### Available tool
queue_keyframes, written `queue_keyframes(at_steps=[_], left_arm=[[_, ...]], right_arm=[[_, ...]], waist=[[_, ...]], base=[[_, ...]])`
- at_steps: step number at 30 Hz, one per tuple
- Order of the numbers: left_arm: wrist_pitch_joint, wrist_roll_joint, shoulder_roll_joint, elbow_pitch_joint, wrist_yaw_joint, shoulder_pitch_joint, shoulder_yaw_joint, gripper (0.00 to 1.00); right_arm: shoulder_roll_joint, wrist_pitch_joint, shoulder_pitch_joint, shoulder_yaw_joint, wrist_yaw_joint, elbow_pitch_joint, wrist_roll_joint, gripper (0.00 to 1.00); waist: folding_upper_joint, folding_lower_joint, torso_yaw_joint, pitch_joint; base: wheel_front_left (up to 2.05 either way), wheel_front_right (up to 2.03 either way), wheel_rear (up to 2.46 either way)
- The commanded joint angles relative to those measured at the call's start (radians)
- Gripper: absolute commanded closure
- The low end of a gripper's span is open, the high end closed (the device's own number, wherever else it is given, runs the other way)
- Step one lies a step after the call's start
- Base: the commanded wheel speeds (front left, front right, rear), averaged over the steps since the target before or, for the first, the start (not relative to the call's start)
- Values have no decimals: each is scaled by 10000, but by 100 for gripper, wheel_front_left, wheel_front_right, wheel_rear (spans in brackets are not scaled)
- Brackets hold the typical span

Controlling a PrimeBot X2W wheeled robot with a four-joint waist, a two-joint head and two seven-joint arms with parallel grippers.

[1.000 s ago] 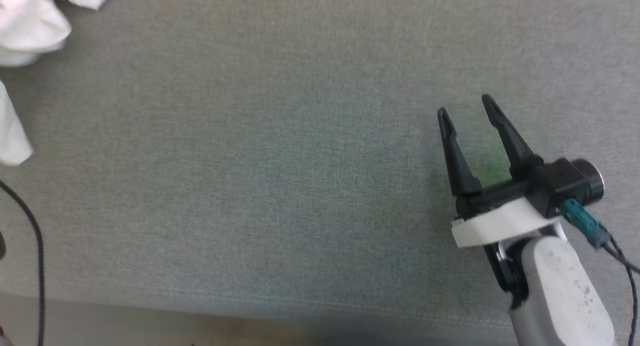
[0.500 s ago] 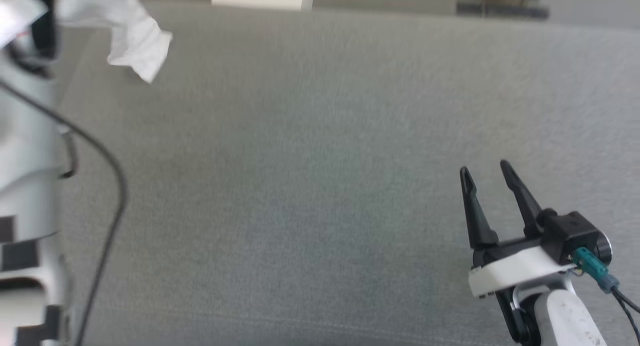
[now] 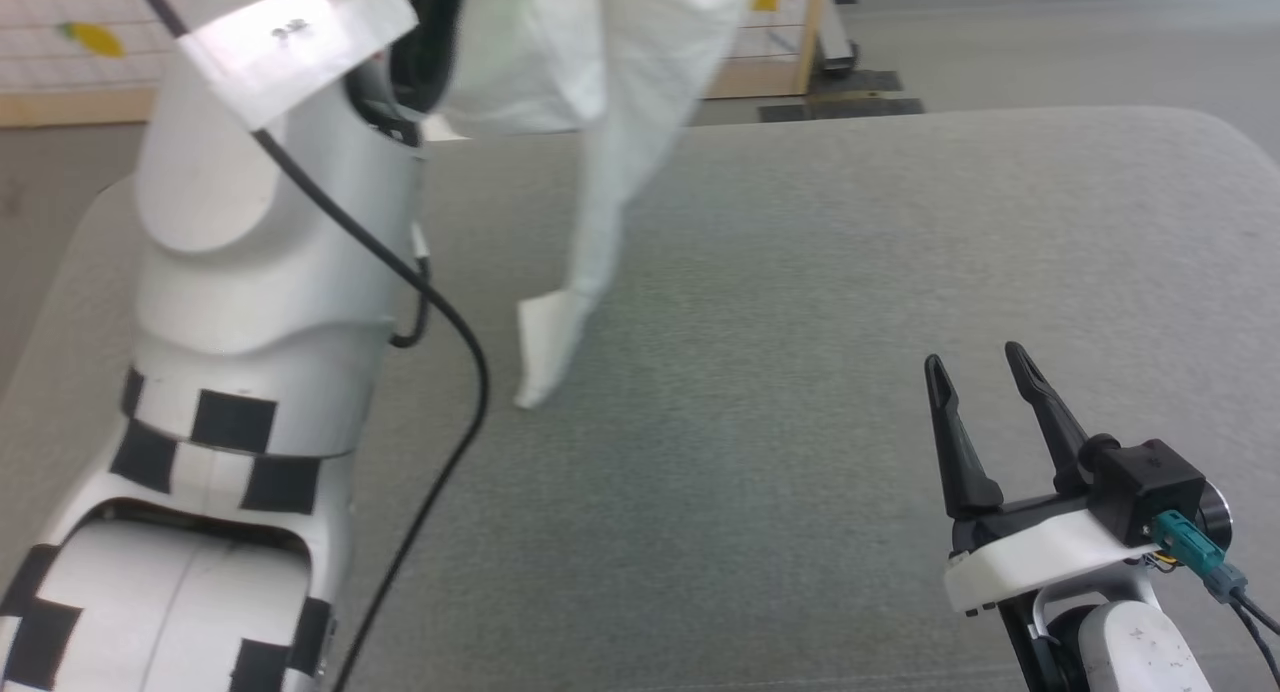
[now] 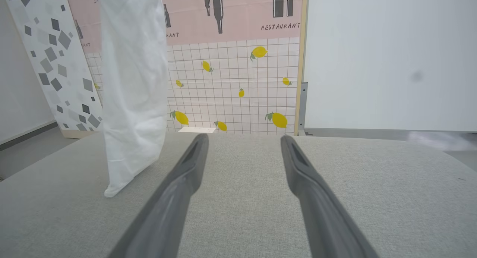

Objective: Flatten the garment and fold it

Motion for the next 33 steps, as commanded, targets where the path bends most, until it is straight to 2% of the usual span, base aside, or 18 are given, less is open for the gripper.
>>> queue_keyframes(at_steps=[1, 6, 10, 12, 16, 21, 26, 27, 28, 31, 33], left_arm=[[-106, -268, -161, 83, -71, -101, -94, 100], [-277, -1125, -428, 458, -71, 248, -765, 100], [-105, -2198, -451, 973, 130, 895, -1991, 100], [102, -2374, -453, 1406, 250, 1301, -2737, 100], [490, -2025, -455, 2705, 467, 2102, -4008, 100], [1926, -1795, -456, 4509, 414, 3075, -5239, 100], [3042, -2150, -456, 5193, 279, 3678, -5786, 100], [3118, -2280, -456, 5177, 263, 3762, -5821, 73], [3094, -2417, -456, 5119, 243, 3823, -5801, 0], [2256, -2659, -456, 4813, 426, 3881, -5552, 0], [1176, -2638, -444, 4554, 572, 3847, -5272, 0]], right_arm=[[-4, 41, 122, 14, -15, -93, -38, 0], [-4, 85, 109, 29, -15, -173, -23, 0], [-4, 42, -21, 125, -15, -183, 41, 0], [-4, 5, -89, 173, -15, -183, 85, 0], [-4, -65, -191, 223, -15, -131, 137, 0], [-4, -142, -227, 211, -15, -38, 154, 0], [-4, -156, -221, 190, -15, 11, 135, 0], [-4, -151, -223, 191, -15, 13, 140, 0], [-4, -149, -224, 194, -15, 15, 136, 0], [-4, -136, -216, 147, -15, -2, 92, 0], [-4, -113, -192, 80, -15, -42, 53, 0]], waist=[[0, 1, -909, -59], [0, 1, -1395, 293], [0, 1, -1740, 606], [0, 1, -1875, 746], [0, 1, -2060, 979], [0, 1, -2138, 1079], [0, 1, -2014, 1066], [0, 1, -1960, 1048], [0, 1, -1913, 1028], [0, 1, -1686, 933], [0, 1, -1513, 857]], base=[[0, 0, 0], [0, 0, 0], [0, 0, 0], [0, 0, 0], [0, 0, 0], [0, 0, 0], [0, 0, 0], [0, 0, 0], [0, 0, 0], [0, 0, 0], [0, 0, 0]])
